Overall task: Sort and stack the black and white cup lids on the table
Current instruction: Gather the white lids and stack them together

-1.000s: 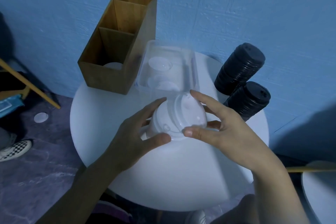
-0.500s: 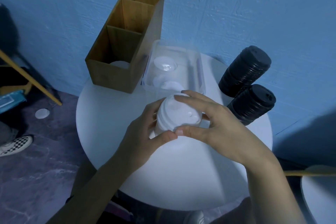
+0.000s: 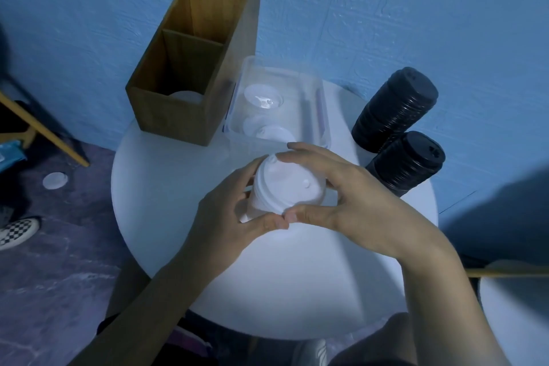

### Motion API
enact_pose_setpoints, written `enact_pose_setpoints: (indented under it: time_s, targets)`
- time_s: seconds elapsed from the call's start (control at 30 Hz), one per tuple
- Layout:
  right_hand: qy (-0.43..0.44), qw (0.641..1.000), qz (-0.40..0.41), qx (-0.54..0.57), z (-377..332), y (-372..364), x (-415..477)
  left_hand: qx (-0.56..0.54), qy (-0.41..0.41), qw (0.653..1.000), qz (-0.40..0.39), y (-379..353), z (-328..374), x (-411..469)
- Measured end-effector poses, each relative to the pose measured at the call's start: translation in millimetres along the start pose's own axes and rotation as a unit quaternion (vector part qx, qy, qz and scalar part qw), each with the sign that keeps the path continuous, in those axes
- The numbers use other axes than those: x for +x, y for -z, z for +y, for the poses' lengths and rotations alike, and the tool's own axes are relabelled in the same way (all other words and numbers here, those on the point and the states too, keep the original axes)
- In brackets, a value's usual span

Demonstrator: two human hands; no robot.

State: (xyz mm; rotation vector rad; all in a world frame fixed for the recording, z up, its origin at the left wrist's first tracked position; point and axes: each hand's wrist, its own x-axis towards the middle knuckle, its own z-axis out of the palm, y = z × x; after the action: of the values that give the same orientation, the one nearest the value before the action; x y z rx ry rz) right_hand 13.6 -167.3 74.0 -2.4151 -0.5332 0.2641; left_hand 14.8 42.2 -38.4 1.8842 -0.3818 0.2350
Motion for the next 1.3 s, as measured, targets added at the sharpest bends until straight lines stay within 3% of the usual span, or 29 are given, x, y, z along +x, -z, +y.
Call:
enact_pose_setpoints:
  time_s: [0.43, 0.6, 0.83, 0.97, 1.03, 1.1, 1.2, 1.3]
  targets:
    - [-0.033, 0.983, 0.031, 0.179, 12, -7, -4, -0.023, -0.005, 1.000, -0.017, 2, 3, -2]
    - [-0.024, 0.979, 0.027, 0.199, 16, -11, -4, -0.030, -0.018, 0.999, -0.013, 3, 7, 0]
    - [-0.018, 0.984, -0.023, 0.178, 11, -5, 10, -0.042, -0.040, 0.998, 0.018, 4, 5, 4]
    - [0.005, 0.981, -0.075, 0.180, 7, 14, 18, -0.035, -0.029, 0.999, -0.006, 7, 3, 5]
    - [0.011, 0.982, -0.039, 0.184, 5, 24, 28, -0.059, -0.007, 0.998, -0.004, 7, 1, 5]
    - [-0.006, 0.979, 0.061, 0.196, 8, 30, 49, -0.062, -0.001, 0.998, 0.003, 7, -1, 5]
    - [-0.002, 0.984, 0.115, 0.132, 13, 27, 95, -0.054, -0.009, 0.998, 0.017, 5, -2, 7]
    - [-0.026, 0.998, 0.043, -0.032, 20, 19, 135, -0.055, -0.015, 0.998, 0.040, 4, 0, 8]
